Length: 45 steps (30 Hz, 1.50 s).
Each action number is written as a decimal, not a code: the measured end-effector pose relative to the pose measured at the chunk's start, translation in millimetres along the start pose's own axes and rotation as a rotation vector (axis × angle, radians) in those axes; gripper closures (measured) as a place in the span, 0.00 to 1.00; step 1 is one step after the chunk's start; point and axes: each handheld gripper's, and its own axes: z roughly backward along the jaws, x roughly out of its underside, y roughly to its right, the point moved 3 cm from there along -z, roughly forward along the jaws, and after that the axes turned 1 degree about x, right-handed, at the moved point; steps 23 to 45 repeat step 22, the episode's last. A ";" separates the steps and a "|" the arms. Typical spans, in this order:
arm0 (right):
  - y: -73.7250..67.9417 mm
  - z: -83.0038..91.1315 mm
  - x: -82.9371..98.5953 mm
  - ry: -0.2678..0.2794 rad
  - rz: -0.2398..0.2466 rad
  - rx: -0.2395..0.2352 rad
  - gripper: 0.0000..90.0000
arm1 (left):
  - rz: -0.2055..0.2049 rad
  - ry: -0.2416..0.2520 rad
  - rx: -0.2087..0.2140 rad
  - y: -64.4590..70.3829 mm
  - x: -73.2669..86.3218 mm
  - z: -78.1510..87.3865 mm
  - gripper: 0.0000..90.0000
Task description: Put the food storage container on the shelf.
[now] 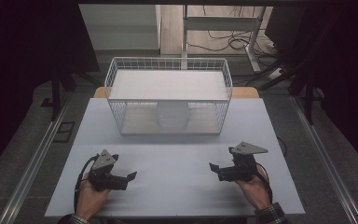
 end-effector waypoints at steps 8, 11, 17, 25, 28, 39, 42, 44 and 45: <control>10.1 19.3 25.2 -0.005 -0.029 0.069 0.01 | 0.022 -0.011 -0.011 -2.9 9.4 4.5 0.02; 12.9 21.1 35.3 -0.023 -0.019 0.098 0.00 | 0.037 -0.027 0.009 -4.3 13.8 2.8 0.02; 18.4 15.9 53.1 -0.106 -0.056 0.113 0.00 | 0.073 -0.060 0.053 -6.7 19.3 -2.5 0.00; 17.4 10.6 56.7 -0.142 -0.041 0.116 0.00 | 0.076 -0.059 0.049 -7.6 19.5 -2.9 0.00; 17.4 10.6 56.7 -0.142 -0.041 0.116 0.00 | 0.076 -0.059 0.049 -7.6 19.5 -2.9 0.00; 17.4 10.6 56.7 -0.142 -0.041 0.116 0.00 | 0.076 -0.059 0.049 -7.6 19.5 -2.9 0.00; 17.4 10.6 56.7 -0.142 -0.041 0.116 0.00 | 0.076 -0.059 0.049 -7.6 19.5 -2.9 0.00; 17.4 10.6 56.7 -0.142 -0.041 0.116 0.00 | 0.076 -0.059 0.049 -7.6 19.5 -2.9 0.00; 17.4 10.6 56.7 -0.142 -0.041 0.116 0.00 | 0.076 -0.059 0.049 -7.6 19.5 -2.9 0.00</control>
